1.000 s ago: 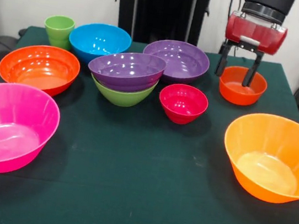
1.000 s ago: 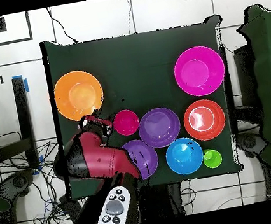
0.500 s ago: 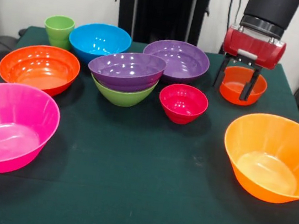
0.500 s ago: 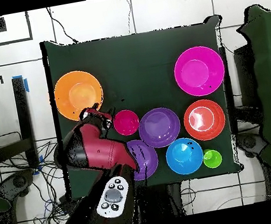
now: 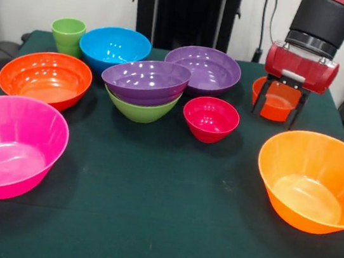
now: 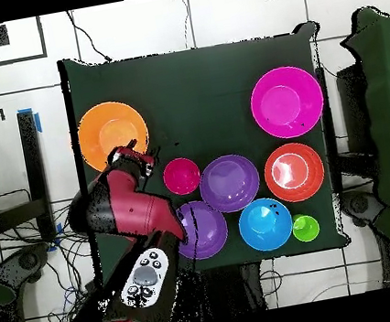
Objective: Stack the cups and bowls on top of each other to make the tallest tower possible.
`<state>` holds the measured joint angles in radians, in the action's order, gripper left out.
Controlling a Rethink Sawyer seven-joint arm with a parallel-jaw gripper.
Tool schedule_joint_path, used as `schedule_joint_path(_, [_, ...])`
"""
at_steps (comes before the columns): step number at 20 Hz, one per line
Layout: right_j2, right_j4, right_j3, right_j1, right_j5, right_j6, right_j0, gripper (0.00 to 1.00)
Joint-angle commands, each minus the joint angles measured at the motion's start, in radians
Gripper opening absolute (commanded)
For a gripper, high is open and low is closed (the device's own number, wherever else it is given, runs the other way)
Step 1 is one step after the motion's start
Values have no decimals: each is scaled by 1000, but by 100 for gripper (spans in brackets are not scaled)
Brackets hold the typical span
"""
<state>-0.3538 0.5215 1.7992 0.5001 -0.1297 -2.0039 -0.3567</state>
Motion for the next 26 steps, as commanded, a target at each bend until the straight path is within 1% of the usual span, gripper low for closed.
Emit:
schedule_joint_path(1, [32,76,-95,-56,139,-173,-20,100])
schedule_joint_path(4, [44,80,-102,-73,117,-166,-13,100])
schedule_joint_path(10, [79,48,-110,-98,76,-149,27,100])
schedule_joint_path(13, [86,34,-117,-111,79,-139,41,100])
schedule_joint_path(20, [86,33,-122,-121,75,-141,44,100])
schedule_joint_path(26, [92,53,-137,-130,90,-154,37,100])
